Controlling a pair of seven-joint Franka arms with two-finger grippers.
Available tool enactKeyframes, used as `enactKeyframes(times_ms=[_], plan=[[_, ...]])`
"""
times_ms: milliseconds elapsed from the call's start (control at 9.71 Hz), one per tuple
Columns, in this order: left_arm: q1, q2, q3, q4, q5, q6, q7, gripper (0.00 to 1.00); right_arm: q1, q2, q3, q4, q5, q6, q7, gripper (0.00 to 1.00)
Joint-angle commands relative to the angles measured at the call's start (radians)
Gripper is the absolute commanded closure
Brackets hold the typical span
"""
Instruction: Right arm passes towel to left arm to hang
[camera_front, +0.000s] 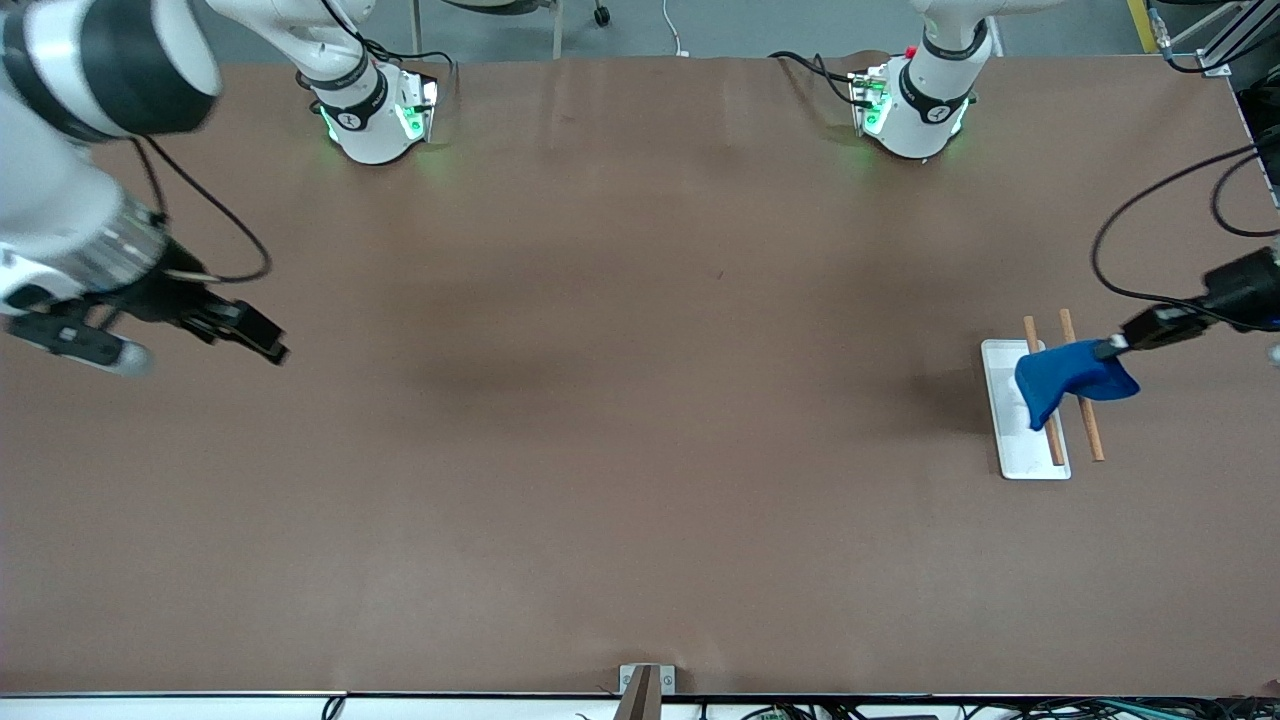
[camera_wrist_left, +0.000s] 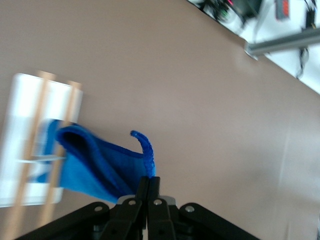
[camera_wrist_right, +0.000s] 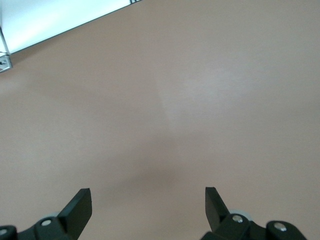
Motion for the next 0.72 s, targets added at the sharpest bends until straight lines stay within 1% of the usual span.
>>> enactKeyframes(times_ms=[0, 103, 206, 412, 515, 618], plan=[[-0.001, 0.085, 0.077, 0.038, 0.022, -0.001, -0.004, 0.99, 0.006, -0.022, -0.060, 0.093, -0.017, -0.153, -0.082, 0.00], [0.016, 0.097, 0.086, 0.038, 0.021, -0.001, -0.004, 0.98, 0.006, -0.037, -0.110, 0.116, -0.016, -0.200, -0.155, 0.00], [0.045, 0.111, 0.102, 0.039, 0.016, 0.005, -0.001, 0.97, 0.006, -0.055, -0.156, 0.116, -0.014, -0.231, -0.220, 0.00], [0.048, 0.151, 0.135, 0.041, 0.009, 0.008, 0.012, 0.97, 0.006, -0.071, -0.239, 0.116, -0.014, -0.270, -0.352, 0.00], [0.048, 0.159, 0.169, 0.042, 0.009, 0.010, 0.013, 0.95, 0.006, -0.071, -0.282, 0.115, -0.013, -0.294, -0.404, 0.00], [0.049, 0.171, 0.195, 0.042, 0.004, 0.010, 0.024, 0.84, 0.006, -0.074, -0.287, 0.118, -0.014, -0.308, -0.406, 0.00]])
